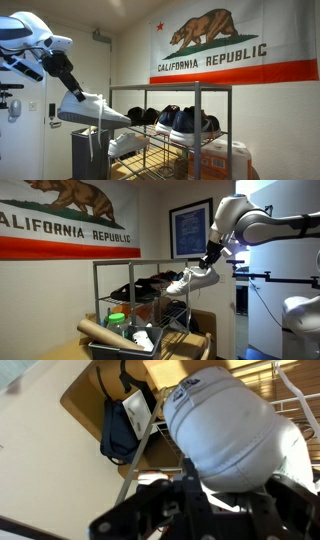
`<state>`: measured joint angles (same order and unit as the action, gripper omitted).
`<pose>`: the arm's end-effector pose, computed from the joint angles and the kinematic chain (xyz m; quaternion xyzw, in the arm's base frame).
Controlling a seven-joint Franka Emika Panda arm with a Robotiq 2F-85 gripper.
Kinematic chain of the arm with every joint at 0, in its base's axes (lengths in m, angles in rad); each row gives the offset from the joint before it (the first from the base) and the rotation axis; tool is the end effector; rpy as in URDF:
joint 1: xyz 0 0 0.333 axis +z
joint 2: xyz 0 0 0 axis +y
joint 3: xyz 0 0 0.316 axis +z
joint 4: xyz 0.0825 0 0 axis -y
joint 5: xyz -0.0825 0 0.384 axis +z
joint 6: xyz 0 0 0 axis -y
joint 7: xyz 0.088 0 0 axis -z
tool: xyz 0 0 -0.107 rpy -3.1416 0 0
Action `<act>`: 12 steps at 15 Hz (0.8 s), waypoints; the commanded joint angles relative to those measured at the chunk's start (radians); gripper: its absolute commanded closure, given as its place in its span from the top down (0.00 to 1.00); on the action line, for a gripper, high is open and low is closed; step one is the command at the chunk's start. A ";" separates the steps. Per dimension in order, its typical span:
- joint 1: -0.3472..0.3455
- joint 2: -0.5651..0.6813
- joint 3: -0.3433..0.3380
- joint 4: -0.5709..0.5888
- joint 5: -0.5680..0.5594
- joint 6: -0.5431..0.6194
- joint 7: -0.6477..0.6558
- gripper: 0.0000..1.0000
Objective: Pick up the right white tennis shoe from the third shelf and put it on the topmost shelf
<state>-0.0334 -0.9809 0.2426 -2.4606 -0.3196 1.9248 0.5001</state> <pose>0.2820 0.0683 0.6336 0.9337 -0.1438 0.2739 0.1803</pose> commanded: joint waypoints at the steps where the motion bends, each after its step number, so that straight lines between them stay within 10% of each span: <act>1: -0.037 0.039 0.025 0.121 -0.001 -0.033 -0.039 0.02; 12: -0.097 0.212 0.087 0.412 -0.057 -0.119 -0.033 0.02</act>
<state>-0.0963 -0.8557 0.3058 -2.1840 -0.3467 1.8493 0.4925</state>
